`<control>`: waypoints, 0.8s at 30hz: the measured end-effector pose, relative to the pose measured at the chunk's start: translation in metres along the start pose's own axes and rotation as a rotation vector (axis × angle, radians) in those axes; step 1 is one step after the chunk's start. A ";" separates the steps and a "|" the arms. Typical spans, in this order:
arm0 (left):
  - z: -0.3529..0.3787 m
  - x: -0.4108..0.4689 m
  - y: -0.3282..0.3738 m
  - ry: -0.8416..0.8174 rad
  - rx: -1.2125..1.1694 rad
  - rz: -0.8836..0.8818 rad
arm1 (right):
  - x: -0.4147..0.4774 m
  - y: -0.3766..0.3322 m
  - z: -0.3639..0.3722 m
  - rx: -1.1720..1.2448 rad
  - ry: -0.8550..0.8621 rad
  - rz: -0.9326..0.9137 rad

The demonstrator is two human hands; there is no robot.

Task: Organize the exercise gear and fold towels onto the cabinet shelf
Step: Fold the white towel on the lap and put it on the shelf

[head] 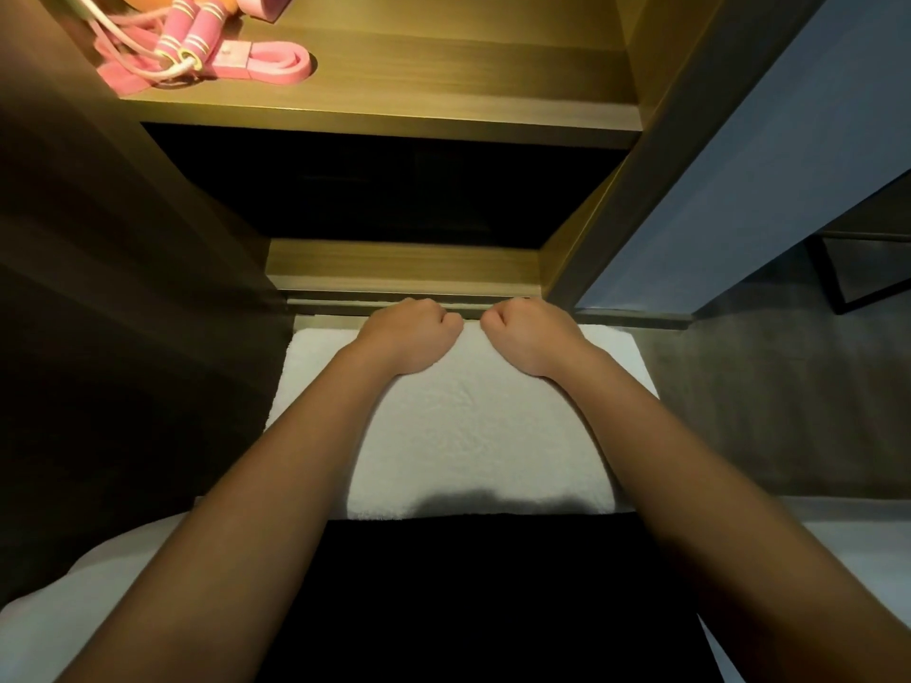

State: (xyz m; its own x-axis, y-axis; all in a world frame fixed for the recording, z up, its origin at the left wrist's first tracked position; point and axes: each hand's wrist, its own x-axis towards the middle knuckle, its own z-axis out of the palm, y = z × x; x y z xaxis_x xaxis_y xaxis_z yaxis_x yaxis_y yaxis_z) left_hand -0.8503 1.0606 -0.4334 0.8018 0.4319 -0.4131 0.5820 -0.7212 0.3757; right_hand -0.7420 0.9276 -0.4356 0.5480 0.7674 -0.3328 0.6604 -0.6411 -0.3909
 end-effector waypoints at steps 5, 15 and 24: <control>-0.007 -0.001 0.006 0.178 0.050 0.058 | 0.002 -0.002 -0.004 -0.029 0.162 0.007; 0.007 -0.100 -0.011 0.120 0.066 0.304 | -0.081 0.007 -0.005 -0.052 -0.012 -0.140; 0.010 -0.143 -0.016 0.084 0.297 0.419 | -0.138 0.002 0.001 -0.158 -0.057 -0.304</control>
State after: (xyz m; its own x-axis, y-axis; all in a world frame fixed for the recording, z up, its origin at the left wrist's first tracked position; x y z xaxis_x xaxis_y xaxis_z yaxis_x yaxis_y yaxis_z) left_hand -0.9753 1.0051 -0.3882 0.9730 0.1064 -0.2046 0.1550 -0.9588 0.2382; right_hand -0.8163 0.8206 -0.3913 0.2868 0.9189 -0.2709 0.8631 -0.3706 -0.3432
